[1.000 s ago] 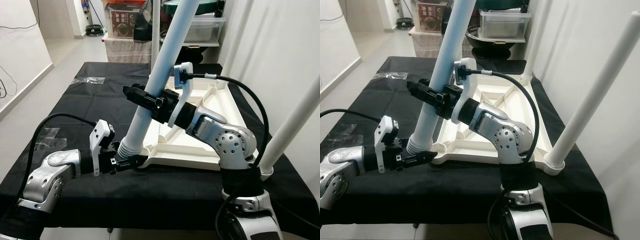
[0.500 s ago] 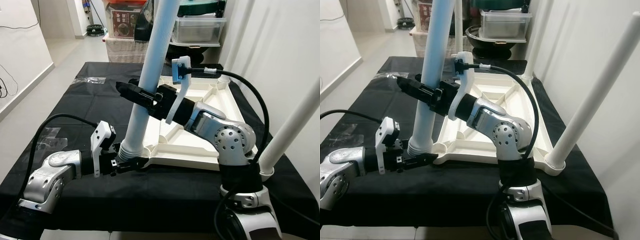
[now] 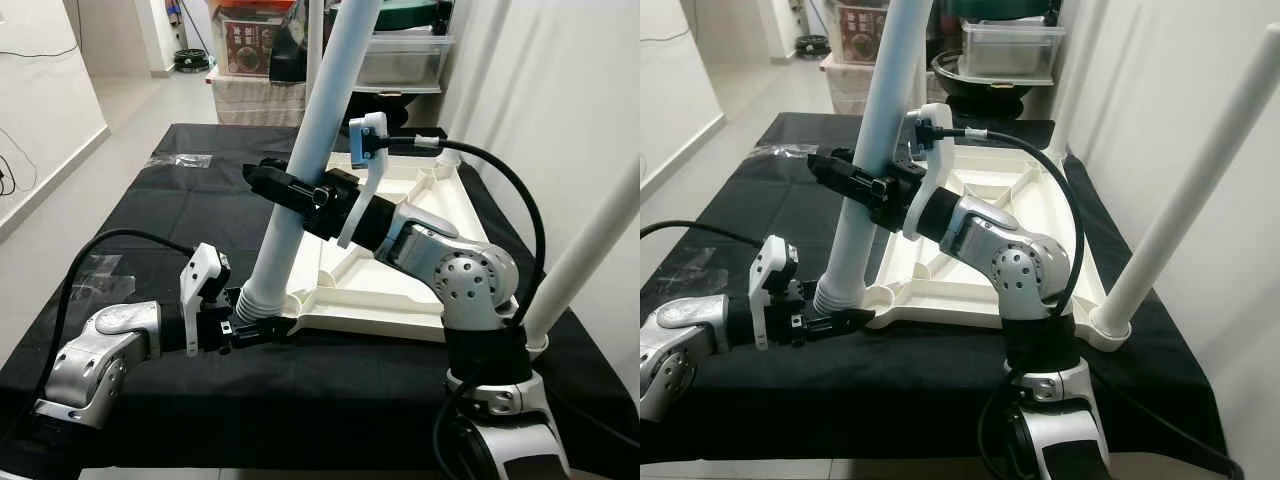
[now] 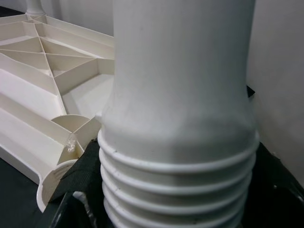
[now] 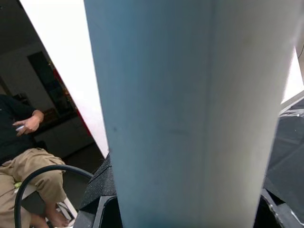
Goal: Building children table
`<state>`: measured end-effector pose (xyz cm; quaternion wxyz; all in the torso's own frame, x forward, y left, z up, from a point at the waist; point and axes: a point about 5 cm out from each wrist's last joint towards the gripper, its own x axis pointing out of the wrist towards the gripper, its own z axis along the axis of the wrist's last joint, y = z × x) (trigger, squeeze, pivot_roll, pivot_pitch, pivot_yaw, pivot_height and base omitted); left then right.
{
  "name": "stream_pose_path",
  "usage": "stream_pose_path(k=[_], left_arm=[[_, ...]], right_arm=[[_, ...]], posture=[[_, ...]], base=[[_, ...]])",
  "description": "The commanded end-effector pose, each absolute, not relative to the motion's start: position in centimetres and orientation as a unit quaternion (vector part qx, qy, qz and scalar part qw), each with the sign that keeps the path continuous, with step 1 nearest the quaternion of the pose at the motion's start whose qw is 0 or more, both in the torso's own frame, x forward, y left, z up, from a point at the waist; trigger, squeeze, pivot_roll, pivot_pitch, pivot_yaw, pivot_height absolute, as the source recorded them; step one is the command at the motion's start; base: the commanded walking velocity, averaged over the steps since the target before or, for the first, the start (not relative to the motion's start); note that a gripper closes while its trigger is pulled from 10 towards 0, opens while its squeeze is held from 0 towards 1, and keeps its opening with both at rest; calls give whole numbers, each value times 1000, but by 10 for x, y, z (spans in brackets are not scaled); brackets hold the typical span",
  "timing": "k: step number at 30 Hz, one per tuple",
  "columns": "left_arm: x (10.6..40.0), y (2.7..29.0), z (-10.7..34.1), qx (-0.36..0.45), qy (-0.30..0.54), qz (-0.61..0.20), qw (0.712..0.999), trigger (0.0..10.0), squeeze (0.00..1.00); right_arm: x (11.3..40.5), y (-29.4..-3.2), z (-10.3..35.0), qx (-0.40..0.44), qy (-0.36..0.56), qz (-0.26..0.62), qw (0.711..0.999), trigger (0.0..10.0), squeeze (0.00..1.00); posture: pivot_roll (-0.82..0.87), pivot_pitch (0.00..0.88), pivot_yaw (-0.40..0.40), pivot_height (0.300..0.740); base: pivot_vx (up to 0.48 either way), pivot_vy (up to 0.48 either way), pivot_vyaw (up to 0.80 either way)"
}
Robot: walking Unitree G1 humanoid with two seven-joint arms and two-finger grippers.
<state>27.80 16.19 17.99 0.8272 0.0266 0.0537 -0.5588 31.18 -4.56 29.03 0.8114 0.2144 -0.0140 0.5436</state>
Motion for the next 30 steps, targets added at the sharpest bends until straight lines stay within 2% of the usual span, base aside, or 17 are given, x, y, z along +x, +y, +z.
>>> stream_pose_path(k=[1,13,14,23,27,28,30], left_arm=[[273,161,179,40,63,-571,817,10000,0],[272,173,184,61,55,-557,827,10000,0],[273,174,185,60,46,-551,831,10000,1000],[266,173,186,35,34,-548,835,10000,1000],[262,179,183,34,49,-527,848,10000,1000],[259,183,182,36,56,-521,851,10000,0],[257,187,182,36,60,-518,853,10000,0]], right_arm=[[310,-44,291,222,-22,554,802,0,0],[310,-47,289,240,-25,545,803,0,0],[310,-48,289,243,-25,543,804,0,0],[314,-49,292,252,-38,531,808,0,0],[322,-57,296,250,-50,507,823,0,0],[330,-62,297,247,-53,482,839,0,0],[334,-66,298,245,-55,464,850,0,0]], posture=[[9,0,-45,740],[15,0,-44,740],[15,0,-44,740],[24,0,-42,740],[26,0,-42,740],[27,0,-42,740],[27,0,-42,740]], base=[[0,0,0],[0,0,0],[0,0,0],[0,0,0],[0,0,0],[0,0,0],[0,0,0]])
